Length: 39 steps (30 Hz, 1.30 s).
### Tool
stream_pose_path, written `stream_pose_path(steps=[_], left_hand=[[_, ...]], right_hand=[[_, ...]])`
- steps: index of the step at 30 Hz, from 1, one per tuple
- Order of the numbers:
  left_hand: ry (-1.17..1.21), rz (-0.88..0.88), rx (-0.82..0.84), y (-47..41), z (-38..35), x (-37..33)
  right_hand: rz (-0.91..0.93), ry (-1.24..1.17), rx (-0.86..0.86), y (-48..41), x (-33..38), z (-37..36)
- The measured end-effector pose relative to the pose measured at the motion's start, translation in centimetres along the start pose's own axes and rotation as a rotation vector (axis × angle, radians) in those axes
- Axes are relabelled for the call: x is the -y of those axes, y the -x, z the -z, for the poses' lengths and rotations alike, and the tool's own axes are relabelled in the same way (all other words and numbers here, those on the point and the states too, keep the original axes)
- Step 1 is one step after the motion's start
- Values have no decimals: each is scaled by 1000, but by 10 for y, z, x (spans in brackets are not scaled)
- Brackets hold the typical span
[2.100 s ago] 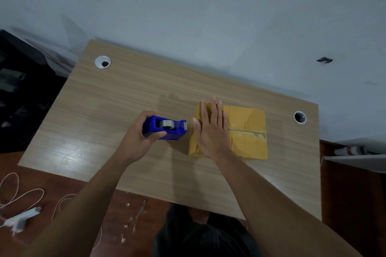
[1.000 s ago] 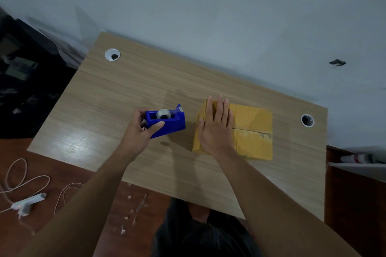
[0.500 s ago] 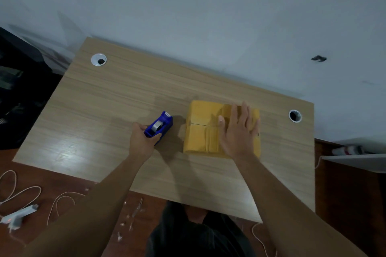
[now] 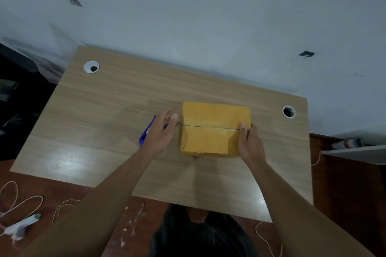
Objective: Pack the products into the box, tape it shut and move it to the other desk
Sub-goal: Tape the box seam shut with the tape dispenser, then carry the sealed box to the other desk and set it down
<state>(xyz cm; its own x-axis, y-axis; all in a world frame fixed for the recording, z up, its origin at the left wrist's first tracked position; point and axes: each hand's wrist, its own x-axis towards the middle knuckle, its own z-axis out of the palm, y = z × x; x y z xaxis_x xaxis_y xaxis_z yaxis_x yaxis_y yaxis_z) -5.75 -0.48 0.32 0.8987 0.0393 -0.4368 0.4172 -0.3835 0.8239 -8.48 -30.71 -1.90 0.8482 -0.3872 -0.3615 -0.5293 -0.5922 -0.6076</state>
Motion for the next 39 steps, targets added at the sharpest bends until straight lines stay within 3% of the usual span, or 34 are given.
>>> stream_pose_path(steps=[3,5,27,39], left_hand=[[77,24,204,15,-14,-22],[85,-26,248,17,-23,-19],[-42,71,289,-1,-29,5],[178,146,437,-19,-47,8]], right_hand=[[-34,-7,17,2,3,1],[-41,-20,24,1,4,1],[-78,-130,31,15,-5,1],[-126,-267,-52,46,-32,3]])
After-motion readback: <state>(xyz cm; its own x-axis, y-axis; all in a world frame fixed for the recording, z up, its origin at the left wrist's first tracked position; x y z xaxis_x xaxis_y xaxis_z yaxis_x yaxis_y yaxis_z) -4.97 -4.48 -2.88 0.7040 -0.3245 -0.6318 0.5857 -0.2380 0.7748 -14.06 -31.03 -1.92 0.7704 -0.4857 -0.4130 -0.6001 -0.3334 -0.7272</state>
